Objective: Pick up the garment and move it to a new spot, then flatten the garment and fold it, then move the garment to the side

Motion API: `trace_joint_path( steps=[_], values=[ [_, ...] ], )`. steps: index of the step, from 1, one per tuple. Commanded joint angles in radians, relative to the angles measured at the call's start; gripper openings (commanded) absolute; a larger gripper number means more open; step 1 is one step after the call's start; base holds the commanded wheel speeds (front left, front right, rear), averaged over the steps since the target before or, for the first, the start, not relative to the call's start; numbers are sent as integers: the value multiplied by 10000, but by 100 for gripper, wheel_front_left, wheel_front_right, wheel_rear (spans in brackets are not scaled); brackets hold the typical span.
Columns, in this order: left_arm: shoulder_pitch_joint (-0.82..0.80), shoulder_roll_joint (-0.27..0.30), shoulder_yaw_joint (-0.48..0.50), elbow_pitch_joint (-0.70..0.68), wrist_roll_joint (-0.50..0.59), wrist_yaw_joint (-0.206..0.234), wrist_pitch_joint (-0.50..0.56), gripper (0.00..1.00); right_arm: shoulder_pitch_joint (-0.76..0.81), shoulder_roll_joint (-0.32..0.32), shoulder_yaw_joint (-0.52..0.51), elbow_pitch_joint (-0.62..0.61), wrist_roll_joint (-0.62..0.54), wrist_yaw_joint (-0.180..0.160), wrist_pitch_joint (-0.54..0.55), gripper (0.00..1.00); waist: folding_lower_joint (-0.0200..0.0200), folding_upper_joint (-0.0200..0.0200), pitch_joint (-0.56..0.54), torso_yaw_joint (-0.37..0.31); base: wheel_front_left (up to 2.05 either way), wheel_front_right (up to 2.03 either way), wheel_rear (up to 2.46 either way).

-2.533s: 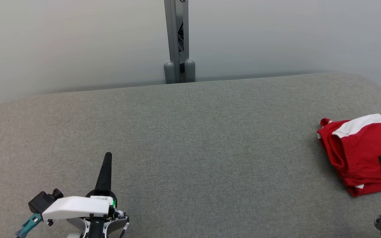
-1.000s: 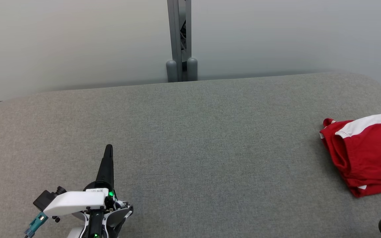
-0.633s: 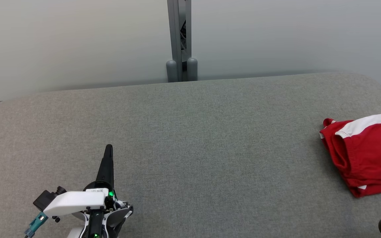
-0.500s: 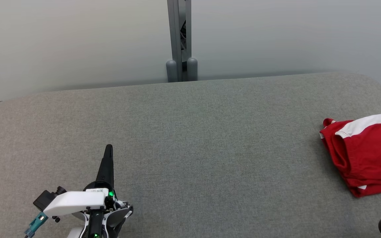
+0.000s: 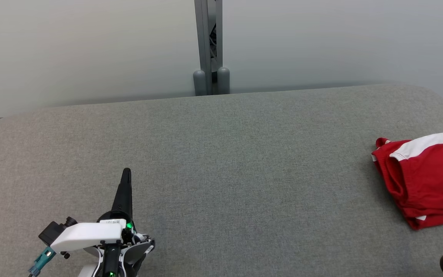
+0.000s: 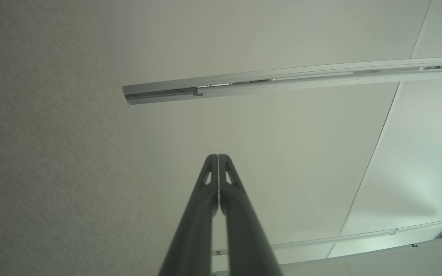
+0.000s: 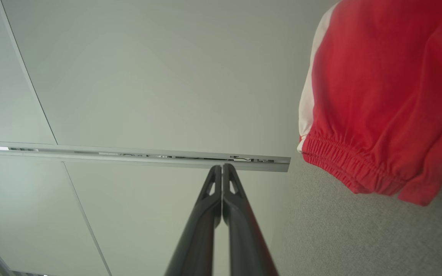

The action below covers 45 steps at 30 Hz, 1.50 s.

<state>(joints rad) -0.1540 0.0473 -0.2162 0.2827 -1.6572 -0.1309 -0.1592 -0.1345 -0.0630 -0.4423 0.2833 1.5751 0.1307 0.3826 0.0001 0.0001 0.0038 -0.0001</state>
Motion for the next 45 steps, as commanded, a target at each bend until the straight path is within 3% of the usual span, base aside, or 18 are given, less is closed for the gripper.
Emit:
trace_joint_path(
  steps=[1,45],
  values=[
    [-198,19,37,8,-23,-50,-9,0,-82,-19,-16,37,21,0,46,0,-1,-1,0,0,0,0,0],
    [-198,19,36,5,-25,-50,-11,0,-97,6,-59,37,-24,0,67,0,-1,-1,0,0,0,0,0]
  ],
)
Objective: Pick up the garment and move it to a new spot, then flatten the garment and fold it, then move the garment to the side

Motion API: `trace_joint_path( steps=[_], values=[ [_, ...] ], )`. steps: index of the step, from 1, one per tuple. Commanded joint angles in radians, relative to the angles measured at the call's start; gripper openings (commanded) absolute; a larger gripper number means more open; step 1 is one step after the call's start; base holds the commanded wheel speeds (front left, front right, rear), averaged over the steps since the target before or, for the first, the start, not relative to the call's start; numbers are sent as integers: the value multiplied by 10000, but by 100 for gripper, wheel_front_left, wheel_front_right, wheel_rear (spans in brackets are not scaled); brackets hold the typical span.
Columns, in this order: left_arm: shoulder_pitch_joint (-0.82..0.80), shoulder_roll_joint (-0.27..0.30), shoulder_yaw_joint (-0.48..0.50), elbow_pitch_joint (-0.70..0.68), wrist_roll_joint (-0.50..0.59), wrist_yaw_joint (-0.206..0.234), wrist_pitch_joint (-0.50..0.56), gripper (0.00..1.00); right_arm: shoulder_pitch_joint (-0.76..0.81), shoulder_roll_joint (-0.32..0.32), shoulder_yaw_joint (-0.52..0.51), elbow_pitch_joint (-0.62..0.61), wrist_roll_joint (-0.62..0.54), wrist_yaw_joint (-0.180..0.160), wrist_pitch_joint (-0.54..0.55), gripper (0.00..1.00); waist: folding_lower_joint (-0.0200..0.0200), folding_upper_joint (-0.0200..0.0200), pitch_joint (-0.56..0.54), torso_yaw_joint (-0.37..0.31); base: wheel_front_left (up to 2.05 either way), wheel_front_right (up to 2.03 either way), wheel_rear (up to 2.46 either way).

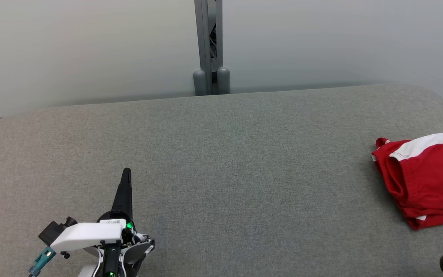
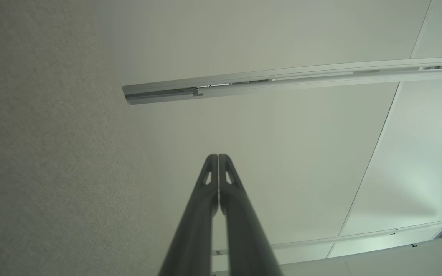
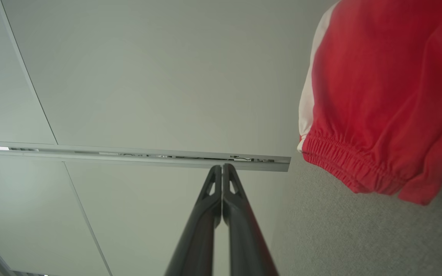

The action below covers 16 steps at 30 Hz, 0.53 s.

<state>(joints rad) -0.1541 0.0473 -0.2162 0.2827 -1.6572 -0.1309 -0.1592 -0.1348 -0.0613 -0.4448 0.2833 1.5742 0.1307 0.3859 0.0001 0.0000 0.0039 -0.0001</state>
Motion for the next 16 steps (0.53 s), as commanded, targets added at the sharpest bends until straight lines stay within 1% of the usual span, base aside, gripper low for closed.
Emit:
trace_joint_path(
  steps=[1,16],
  values=[
    [-197,19,36,5,-25,-50,-11,0,-94,-12,-32,37,-16,0,35,0,-1,0,0,0,0,0,0],
    [-197,19,35,4,-25,-50,-12,0,-99,-3,-44,36,-25,0,43,0,-1,0,0,0,0,0,0]
  ],
)
